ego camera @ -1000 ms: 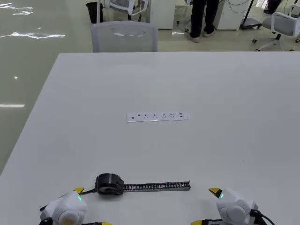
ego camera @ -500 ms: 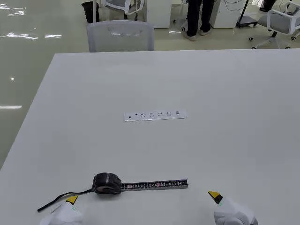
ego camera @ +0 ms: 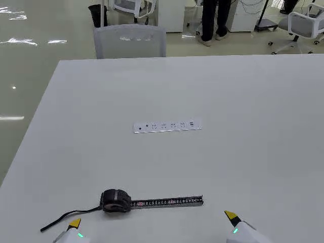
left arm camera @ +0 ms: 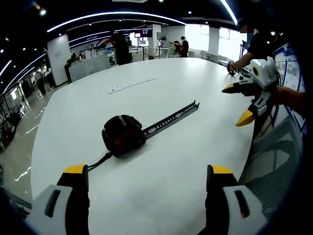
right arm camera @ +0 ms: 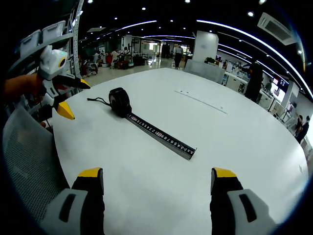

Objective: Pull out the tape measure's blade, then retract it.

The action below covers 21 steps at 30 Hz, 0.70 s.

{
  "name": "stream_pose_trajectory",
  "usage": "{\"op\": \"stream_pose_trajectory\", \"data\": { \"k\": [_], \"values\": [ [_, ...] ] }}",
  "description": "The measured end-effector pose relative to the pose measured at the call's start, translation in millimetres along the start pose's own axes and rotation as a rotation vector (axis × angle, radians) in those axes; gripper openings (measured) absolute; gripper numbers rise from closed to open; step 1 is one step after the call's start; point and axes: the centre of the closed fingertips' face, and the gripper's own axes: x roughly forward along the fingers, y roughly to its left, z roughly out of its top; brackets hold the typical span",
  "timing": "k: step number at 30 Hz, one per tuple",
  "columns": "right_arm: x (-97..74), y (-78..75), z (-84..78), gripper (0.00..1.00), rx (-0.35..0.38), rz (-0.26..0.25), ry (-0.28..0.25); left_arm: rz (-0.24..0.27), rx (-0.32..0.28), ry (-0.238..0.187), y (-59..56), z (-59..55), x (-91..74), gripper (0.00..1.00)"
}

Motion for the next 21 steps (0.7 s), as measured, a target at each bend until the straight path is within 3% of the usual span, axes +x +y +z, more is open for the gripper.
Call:
{"op": "stream_pose_trajectory", "data": {
  "k": [10, 18, 21],
  "values": [
    [-4.1, 13.7, 9.9, 0.95, 0.013, -0.009, -0.007, 0.025, -0.017, 0.007, -5.5, 1.9, -1.4, 0.99],
    [-4.3, 14.9, 9.3, 0.96, 0.032, -0.016, 0.003, 0.044, -0.058, -0.001, -7.0, 6.8, -3.3, 0.99],
    [-3.2, 17.1, 7.6, 0.96, 0.024, -0.010, 0.014, 0.042, -0.035, -0.005, -9.5, 9.6, -3.6, 0.99]
  ]
}}
